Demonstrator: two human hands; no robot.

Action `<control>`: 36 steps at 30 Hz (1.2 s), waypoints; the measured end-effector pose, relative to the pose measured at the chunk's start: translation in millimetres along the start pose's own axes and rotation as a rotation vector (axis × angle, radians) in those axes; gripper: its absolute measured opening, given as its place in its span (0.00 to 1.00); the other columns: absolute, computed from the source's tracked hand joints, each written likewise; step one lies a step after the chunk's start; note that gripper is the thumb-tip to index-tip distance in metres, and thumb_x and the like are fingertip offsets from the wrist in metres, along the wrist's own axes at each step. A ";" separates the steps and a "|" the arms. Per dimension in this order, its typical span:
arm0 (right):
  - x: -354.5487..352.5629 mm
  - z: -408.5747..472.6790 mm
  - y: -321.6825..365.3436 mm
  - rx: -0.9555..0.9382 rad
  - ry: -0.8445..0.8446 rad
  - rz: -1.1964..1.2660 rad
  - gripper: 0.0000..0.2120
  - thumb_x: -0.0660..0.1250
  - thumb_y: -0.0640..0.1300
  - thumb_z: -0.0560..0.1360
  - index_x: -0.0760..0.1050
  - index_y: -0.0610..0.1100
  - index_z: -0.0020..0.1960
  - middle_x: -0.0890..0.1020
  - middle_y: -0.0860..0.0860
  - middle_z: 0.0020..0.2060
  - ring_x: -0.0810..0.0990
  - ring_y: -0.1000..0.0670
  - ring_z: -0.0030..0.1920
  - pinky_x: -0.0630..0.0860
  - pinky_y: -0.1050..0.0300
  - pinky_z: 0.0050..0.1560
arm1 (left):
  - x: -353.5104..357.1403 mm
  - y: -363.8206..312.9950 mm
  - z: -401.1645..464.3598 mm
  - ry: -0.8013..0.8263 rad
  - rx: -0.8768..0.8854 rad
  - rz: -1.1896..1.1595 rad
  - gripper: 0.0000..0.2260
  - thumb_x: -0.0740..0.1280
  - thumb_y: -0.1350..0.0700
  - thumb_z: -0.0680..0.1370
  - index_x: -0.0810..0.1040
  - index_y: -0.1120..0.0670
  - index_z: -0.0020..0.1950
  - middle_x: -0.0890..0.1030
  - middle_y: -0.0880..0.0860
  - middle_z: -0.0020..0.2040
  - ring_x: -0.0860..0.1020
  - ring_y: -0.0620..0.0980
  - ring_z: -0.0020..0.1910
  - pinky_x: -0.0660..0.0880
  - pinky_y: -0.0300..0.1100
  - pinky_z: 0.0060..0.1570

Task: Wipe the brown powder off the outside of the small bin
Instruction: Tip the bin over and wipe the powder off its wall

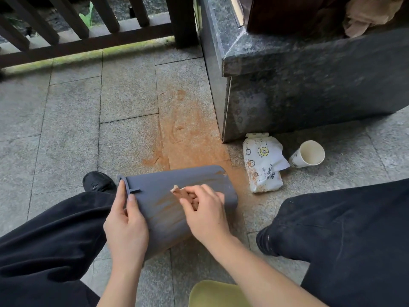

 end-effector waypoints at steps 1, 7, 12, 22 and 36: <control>-2.4 5.9 -5.7 0.040 -0.004 -0.003 0.07 0.63 0.55 0.75 0.75 0.57 0.53 0.76 0.60 0.45 0.75 0.55 0.46 0.67 0.54 0.52 | 0.6 -0.8 0.3 0.006 0.001 0.008 0.18 0.61 0.53 0.83 0.72 0.49 0.74 0.76 0.46 0.68 0.70 0.30 0.59 0.60 0.16 0.50; -42.7 46.8 -94.8 0.619 -0.114 0.049 0.15 0.68 0.44 0.78 0.78 0.47 0.65 0.83 0.47 0.56 0.80 0.46 0.56 0.74 0.53 0.57 | 1.5 -5.2 -1.4 0.022 0.021 0.009 0.18 0.62 0.55 0.83 0.73 0.49 0.74 0.76 0.45 0.69 0.71 0.34 0.63 0.61 0.17 0.52; -16.7 30.0 -30.1 0.259 -0.068 0.104 0.11 0.67 0.45 0.77 0.80 0.47 0.59 0.79 0.48 0.50 0.80 0.45 0.50 0.75 0.47 0.55 | 5.7 -10.4 -3.3 0.048 0.055 0.012 0.18 0.62 0.55 0.83 0.72 0.49 0.74 0.74 0.43 0.68 0.71 0.32 0.63 0.62 0.18 0.56; -31.9 4.1 -27.8 0.144 -0.133 0.077 0.13 0.65 0.42 0.78 0.78 0.50 0.62 0.78 0.51 0.49 0.79 0.46 0.51 0.73 0.45 0.56 | 4.9 -13.0 -5.0 0.069 0.067 -0.013 0.18 0.62 0.55 0.83 0.72 0.50 0.74 0.73 0.38 0.66 0.67 0.18 0.58 0.60 0.16 0.54; -5.9 -55.6 41.4 -0.313 0.145 0.086 0.12 0.64 0.48 0.77 0.75 0.55 0.60 0.75 0.55 0.44 0.76 0.50 0.48 0.68 0.51 0.47 | 5.0 -9.6 3.6 0.074 0.052 -0.048 0.18 0.61 0.54 0.83 0.72 0.49 0.73 0.74 0.39 0.64 0.74 0.26 0.53 0.64 0.18 0.49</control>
Point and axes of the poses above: each hand's wrist, its own z-axis towards the middle knuckle, its own x-axis out of the palm, y = z × x, the point moved 2 cm from there along z, towards the middle knuckle
